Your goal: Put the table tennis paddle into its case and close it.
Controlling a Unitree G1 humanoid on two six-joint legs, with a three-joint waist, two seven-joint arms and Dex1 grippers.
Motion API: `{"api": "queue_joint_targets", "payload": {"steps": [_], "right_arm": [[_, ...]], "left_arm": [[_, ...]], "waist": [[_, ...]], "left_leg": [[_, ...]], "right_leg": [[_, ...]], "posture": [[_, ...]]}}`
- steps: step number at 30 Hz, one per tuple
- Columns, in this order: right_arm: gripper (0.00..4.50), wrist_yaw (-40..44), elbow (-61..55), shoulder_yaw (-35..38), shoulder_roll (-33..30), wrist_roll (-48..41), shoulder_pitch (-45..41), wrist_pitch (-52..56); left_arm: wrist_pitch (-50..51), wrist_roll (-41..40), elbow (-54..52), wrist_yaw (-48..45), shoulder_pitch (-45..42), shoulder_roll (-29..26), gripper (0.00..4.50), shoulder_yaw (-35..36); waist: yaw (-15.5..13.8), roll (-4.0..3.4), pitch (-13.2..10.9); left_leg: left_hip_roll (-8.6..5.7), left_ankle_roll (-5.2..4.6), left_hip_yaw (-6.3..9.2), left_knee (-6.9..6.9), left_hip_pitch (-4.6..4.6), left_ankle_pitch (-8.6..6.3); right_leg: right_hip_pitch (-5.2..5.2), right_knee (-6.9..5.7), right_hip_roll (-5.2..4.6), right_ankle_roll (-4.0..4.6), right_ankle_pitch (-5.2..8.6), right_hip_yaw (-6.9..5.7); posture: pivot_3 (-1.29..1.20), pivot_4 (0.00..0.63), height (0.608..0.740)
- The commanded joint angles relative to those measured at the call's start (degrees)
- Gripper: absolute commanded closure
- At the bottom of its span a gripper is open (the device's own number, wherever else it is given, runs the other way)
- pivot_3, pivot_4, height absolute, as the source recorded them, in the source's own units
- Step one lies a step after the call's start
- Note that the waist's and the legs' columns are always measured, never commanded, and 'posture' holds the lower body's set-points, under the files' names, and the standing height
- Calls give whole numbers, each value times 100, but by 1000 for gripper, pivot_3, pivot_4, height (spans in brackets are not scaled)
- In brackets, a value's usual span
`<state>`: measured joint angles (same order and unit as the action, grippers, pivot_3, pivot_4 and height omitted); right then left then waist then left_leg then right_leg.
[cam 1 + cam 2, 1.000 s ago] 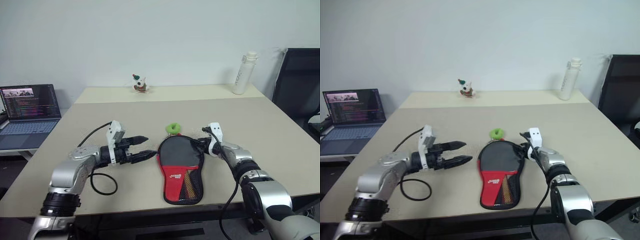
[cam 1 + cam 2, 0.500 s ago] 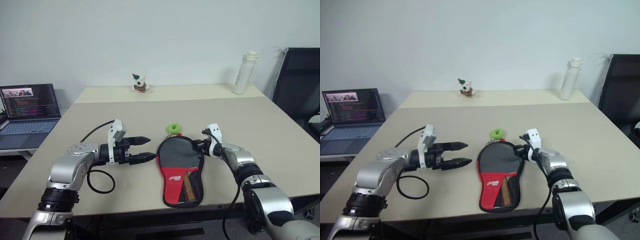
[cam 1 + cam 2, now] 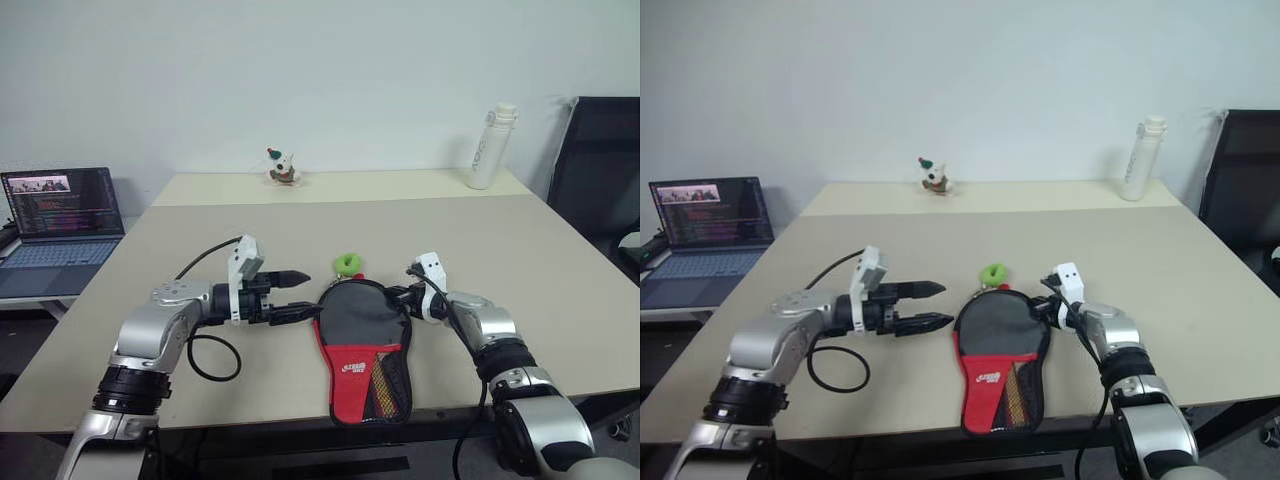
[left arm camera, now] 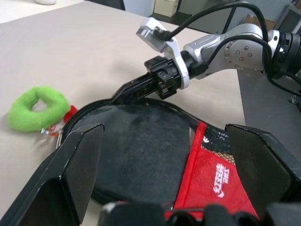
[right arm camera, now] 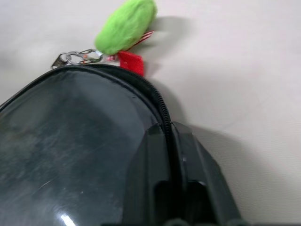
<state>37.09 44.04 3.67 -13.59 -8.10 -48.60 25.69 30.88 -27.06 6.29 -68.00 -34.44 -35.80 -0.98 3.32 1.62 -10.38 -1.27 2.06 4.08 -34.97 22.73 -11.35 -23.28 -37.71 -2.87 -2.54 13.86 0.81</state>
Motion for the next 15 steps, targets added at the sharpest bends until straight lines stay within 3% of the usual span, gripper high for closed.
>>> {"api": "queue_joint_targets", "payload": {"steps": [1, 9, 10, 15], "right_arm": [[3073, -279, -143, 196, -60, -130, -80, 138], [233, -40, -1947, 359, -267, -814, 118, 1374], [26, -75, -2037, 413, -280, -898, 59, 1487], [26, -291, -1819, 575, -236, -1079, -382, 1627]], "left_arm": [[-262, 171, 52, 37, -121, 122, 0, -133], [-1054, 796, 793, 255, -183, 628, 0, -533], [-1219, 912, 959, 264, -204, 687, 0, -600], [-1772, 1218, 1642, 268, -293, 982, 0, -716]], "waist": [[-6, 0, 0], [-14, -2, -1], [-17, -2, -1], [-17, -2, -1]], "left_leg": [[0, 0, 0, -1, 1, 0], [-1, 0, 1, 0, 14, 0], [-1, 0, 1, 0, 14, 0], [-3, 0, 1, -1, 12, 0]], "right_leg": [[0, -1, 0, 0, 0, -1], [-8, 5, -7, 5, -3, -1], [-8, 4, -7, 5, -3, -1], [-8, 1, -6, 0, 0, -4]], "posture": [[0, 150, 740], [0, 150, 740], [0, 150, 740], [0, 150, 740]]}}
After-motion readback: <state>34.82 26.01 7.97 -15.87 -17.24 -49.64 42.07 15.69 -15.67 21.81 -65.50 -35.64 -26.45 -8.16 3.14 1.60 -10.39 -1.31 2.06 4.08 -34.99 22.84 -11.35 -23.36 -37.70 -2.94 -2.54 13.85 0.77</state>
